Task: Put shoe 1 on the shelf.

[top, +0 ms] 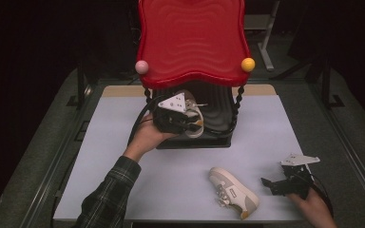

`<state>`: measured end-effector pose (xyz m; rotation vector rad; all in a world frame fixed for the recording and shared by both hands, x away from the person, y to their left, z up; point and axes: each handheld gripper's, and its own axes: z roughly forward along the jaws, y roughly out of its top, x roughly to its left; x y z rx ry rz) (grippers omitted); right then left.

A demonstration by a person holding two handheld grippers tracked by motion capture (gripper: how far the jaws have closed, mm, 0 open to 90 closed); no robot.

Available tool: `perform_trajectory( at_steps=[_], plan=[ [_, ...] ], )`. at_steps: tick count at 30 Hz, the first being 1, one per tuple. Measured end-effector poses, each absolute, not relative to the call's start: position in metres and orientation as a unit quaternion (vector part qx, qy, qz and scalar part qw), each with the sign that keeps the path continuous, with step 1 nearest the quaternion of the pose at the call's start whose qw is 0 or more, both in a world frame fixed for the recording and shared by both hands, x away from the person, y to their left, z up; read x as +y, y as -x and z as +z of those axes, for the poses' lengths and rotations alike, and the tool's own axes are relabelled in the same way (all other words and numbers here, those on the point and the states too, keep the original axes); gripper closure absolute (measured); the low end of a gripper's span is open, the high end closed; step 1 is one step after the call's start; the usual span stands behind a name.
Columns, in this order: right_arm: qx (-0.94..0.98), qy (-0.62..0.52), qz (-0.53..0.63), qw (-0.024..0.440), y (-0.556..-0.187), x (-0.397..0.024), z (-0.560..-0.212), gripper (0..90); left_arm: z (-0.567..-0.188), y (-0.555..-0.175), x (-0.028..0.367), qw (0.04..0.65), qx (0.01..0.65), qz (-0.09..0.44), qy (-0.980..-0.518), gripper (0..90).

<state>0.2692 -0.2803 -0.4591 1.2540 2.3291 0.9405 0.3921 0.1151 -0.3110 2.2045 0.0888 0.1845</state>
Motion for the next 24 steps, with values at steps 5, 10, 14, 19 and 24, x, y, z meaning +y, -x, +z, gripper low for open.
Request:
perform_trajectory(
  at_steps=[5, 10, 14, 19, 24],
  plan=[
    [0.818, -0.44, 0.33, 0.166, -0.269, -0.28, -0.459, 0.0, -0.318, -0.39, 0.112, 0.434, 0.037, 0.08, -0.897, 77.2],
    [0.818, -0.441, 0.33, 0.166, -0.269, -0.28, -0.459, 0.0, -0.315, -0.386, 0.111, 0.439, 0.056, 0.084, -0.893, 67.0],
    [0.818, -0.441, 0.33, 0.166, -0.269, -0.28, -0.459, 0.0, -0.302, -0.378, 0.115, 0.467, 0.07, 0.085, -0.877, 66.8],
    [0.818, -0.44, 0.33, 0.167, -0.269, -0.28, -0.459, 0.0, -0.295, -0.355, 0.121, 0.483, 0.083, 0.083, -0.868, 83.7],
    [0.818, -0.441, 0.33, 0.166, -0.269, -0.28, -0.459, 0.0, -0.31, -0.344, 0.12, 0.47, 0.088, 0.07, -0.875, 90.0]
  ],
)
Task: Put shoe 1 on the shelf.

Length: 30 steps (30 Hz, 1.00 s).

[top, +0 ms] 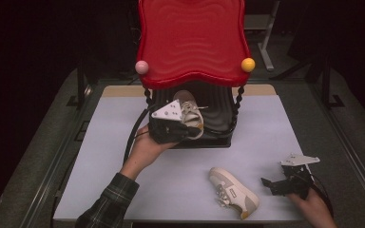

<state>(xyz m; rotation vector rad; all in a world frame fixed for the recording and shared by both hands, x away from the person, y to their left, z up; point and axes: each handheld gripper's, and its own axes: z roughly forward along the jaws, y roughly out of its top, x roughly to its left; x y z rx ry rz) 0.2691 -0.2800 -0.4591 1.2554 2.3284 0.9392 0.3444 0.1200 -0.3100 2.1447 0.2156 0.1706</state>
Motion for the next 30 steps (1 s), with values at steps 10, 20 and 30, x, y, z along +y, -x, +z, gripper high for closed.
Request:
perform_trajectory(
  at_steps=[10, 20, 30],
  plan=[
    [0.818, -0.441, 0.33, 0.166, -0.269, -0.28, -0.459, 0.0, -0.363, -0.348, 0.109, 0.467, 0.139, 0.07, -0.87, 90.0],
    [0.818, -0.441, 0.33, 0.166, -0.269, -0.28, -0.459, 0.0, -0.366, -0.354, 0.111, 0.462, 0.157, 0.099, -0.867, 90.0],
    [0.818, -0.441, 0.33, 0.165, -0.269, -0.28, -0.459, 0.0, -0.351, -0.366, 0.135, 0.458, 0.185, 0.128, -0.86, 90.0]
  ],
)
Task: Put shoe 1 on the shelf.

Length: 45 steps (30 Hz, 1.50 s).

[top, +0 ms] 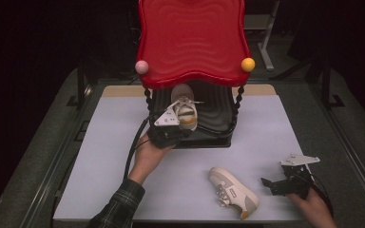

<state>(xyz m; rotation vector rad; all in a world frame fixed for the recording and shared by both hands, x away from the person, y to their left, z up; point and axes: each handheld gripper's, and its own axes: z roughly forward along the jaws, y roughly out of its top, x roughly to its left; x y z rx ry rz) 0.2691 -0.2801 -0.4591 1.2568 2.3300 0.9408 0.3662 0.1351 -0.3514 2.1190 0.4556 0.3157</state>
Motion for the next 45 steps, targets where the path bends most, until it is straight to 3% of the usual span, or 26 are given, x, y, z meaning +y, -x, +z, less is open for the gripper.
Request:
perform_trajectory(
  at_steps=[17, 34, 45],
  plan=[
    [0.818, -0.44, 0.33, 0.166, -0.269, -0.28, -0.459, 0.0, -0.349, -0.388, 0.145, 0.447, 0.21, 0.134, -0.859, 90.0],
    [0.818, -0.441, 0.33, 0.166, -0.269, -0.28, -0.459, 0.0, -0.345, -0.374, 0.147, 0.455, 0.196, 0.118, -0.86, 89.9],
    [0.815, -0.443, 0.338, 0.158, -0.27, -0.283, -0.459, 0.0, -0.352, -0.344, 0.152, 0.446, 0.184, 0.09, -0.871, 72.2]
  ],
)
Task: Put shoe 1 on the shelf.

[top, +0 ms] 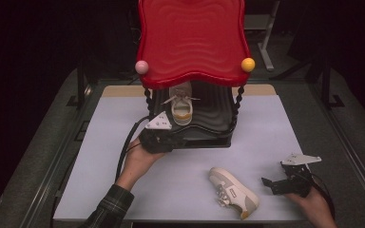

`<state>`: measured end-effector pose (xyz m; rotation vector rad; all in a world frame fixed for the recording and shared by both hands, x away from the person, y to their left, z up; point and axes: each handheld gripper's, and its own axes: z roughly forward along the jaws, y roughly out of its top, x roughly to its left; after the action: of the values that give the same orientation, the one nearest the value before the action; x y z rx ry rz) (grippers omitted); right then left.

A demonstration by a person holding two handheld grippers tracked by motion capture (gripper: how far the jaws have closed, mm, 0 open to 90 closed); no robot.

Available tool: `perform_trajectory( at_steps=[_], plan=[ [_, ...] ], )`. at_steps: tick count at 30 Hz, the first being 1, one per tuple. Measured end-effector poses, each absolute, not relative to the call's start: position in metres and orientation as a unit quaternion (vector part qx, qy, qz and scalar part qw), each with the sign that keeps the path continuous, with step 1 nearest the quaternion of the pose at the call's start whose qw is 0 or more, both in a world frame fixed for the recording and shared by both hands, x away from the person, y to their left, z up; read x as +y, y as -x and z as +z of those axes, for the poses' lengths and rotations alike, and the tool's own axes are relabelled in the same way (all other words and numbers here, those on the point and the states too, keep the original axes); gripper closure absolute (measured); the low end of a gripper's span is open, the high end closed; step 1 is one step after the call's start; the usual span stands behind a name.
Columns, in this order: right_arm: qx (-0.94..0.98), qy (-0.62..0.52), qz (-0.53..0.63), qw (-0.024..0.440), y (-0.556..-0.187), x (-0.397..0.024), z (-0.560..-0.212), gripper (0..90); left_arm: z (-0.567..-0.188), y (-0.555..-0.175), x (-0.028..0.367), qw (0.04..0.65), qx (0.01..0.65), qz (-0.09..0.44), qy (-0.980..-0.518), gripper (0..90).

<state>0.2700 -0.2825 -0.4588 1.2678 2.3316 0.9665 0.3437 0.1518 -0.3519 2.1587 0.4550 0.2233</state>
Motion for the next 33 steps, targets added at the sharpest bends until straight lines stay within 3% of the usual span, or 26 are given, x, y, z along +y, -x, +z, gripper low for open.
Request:
perform_trajectory(
  at_steps=[8, 20, 33],
  plan=[
    [0.819, -0.44, 0.329, 0.166, -0.27, -0.28, -0.459, 0.0, -0.368, -0.32, 0.161, 0.429, 0.194, 0.078, -0.879, 50.0],
    [0.82, -0.44, 0.328, 0.166, -0.269, -0.28, -0.459, 0.0, -0.397, -0.29, 0.205, 0.401, 0.225, 0.089, -0.884, 27.3],
    [0.819, -0.44, 0.328, 0.166, -0.269, -0.28, -0.459, 0.0, -0.429, -0.27, 0.258, 0.366, 0.281, 0.102, -0.881, 14.2]
  ],
)
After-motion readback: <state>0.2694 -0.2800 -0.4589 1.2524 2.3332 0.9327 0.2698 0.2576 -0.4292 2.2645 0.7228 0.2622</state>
